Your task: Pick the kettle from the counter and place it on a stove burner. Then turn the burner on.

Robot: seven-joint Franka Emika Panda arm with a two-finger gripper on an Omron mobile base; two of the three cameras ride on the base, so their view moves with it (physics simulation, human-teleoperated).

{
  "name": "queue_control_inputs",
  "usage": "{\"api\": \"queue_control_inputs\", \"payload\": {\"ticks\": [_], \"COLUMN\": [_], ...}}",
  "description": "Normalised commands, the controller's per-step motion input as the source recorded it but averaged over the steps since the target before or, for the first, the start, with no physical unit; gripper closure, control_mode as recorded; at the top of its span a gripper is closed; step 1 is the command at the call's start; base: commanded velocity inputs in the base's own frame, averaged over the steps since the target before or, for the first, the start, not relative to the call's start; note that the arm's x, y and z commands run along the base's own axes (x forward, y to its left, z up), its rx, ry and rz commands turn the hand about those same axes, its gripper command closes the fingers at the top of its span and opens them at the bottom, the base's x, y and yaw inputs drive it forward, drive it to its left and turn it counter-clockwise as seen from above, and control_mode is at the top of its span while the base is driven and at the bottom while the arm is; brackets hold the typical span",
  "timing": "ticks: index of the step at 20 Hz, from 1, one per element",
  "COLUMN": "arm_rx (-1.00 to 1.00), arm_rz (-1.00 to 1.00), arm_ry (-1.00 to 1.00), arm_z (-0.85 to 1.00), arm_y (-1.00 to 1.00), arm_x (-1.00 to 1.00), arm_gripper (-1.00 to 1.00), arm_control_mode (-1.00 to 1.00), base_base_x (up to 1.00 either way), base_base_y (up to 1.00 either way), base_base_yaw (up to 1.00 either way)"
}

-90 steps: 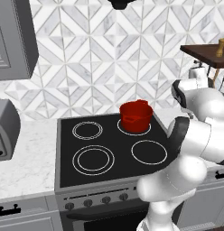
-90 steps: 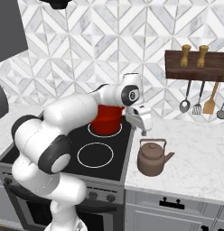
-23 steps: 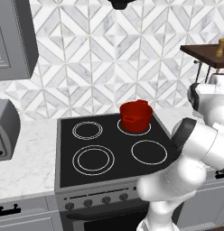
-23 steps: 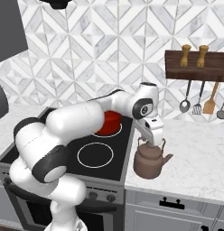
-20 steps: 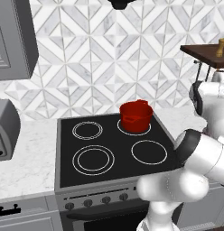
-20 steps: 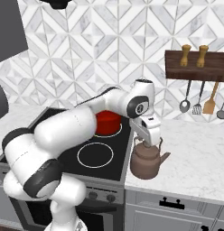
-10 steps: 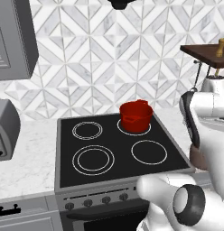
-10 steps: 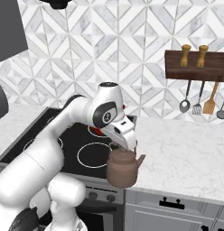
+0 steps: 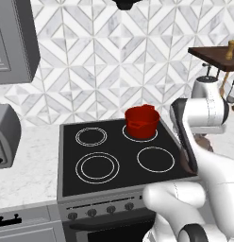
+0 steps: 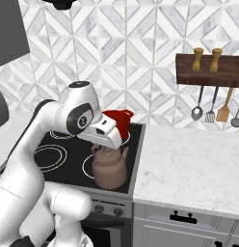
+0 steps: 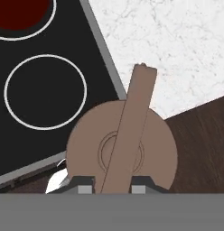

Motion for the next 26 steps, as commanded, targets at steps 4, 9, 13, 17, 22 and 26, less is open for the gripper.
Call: {"api": "queue_control_inputs", "payload": {"ticks": [4,9,13,17,22,26], "arm_rx": [0.00,0.00,0.00,0.00,0.01,0.05], "arm_rz": [0.33,0.28,0.27,0.26,0.22,0.18], "arm_ry": [0.00,0.00,0.00,0.00,0.00,0.00], "arm_z": [0.26,0.16,0.02,0.00,0.00,0.00], "arm_y": [0.55,0.58,0.71,0.74,0.64,0.56], "arm_x": [0.09,0.16,0.15,0.17,0.38,0.54], "arm_gripper": [1.00,1.00,1.00,1.00,1.00,1.00], "arm_control_mode": [-1.00,-1.00,-1.00,-1.00,-1.00,-1.00], "base_base_x": [0.00,0.00,0.00,0.00,0.00,0.00], "base_base_y": [0.00,0.00,0.00,0.00,0.00,0.00], "base_base_yaw": [0.00,0.00,0.00,0.00,0.00,0.00]}}
